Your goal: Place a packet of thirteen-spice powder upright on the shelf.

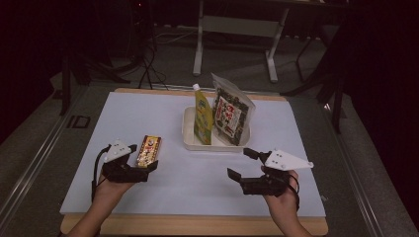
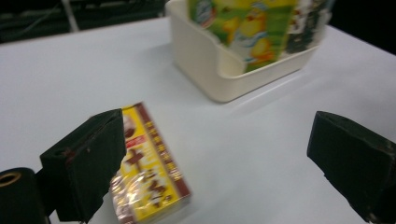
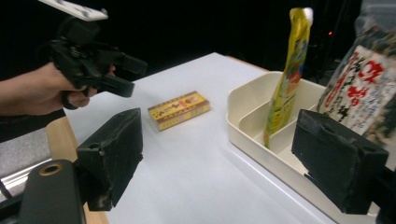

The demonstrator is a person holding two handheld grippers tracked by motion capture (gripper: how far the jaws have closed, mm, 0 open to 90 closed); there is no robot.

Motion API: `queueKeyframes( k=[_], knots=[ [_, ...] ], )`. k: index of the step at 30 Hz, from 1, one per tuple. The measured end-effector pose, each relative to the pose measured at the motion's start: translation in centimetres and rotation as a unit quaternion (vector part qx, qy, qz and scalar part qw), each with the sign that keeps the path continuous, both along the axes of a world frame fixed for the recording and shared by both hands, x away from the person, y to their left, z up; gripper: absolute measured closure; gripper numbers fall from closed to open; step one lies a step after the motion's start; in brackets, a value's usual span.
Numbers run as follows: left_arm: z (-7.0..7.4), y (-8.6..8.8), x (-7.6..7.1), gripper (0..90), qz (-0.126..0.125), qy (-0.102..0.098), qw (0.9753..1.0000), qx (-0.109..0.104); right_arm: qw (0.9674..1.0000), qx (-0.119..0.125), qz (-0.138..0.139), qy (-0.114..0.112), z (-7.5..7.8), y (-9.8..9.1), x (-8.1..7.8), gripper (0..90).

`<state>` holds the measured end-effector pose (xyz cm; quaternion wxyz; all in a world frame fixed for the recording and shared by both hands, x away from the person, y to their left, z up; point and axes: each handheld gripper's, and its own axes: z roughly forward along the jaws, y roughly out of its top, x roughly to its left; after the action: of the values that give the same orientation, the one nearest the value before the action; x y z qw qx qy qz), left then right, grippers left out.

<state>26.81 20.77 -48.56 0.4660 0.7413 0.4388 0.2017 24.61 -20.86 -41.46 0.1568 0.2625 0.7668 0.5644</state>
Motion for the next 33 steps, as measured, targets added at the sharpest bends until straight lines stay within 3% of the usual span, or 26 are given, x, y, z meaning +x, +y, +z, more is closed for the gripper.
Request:
queueKeyframes(
  k=[3,9,11,15,22,26,33],
  knots=[
    [-0.9,0.4,1.1,5.2,0.015,0.01,0.9998,0.006,0.9999,-0.004,-0.005,-0.011,0.1,-0.4,-0.6,16.1],
    [-2.4,0.3,3.3,5.1,0.035,0.036,0.9985,0.022,0.9999,-0.007,-0.001,-0.008,-0.2,-0.8,-1.1,16.1],
    [-3.2,-0.1,4.4,5.0,0.045,0.055,0.9971,0.03,0.9999,-0.008,-0.002,-0.006,-0.5,-0.8,-1.1,16.1],
    [-4.1,-0.7,5.6,4.6,0.064,0.069,0.9943,0.052,0.9999,-0.01,-0.008,-0.008,-0.7,-0.9,-1.1,16.0],
    [-5.4,-1.1,7.4,5.0,0.098,0.106,0.9869,0.073,0.9998,-0.009,-0.01,-0.012,-0.8,-1.0,-1.1,16.0],
    [-5.9,-1.3,8.1,6.3,0.105,0.124,0.9829,0.087,0.9998,-0.009,-0.012,-0.009,-0.9,-1.1,-1.0,16.0],
    [-6.2,-1.9,8.6,10.3,0.101,0.137,0.9797,0.106,0.9998,-0.013,-0.012,-0.005,-1.1,-1.1,-0.8,16.0]
  ],
)
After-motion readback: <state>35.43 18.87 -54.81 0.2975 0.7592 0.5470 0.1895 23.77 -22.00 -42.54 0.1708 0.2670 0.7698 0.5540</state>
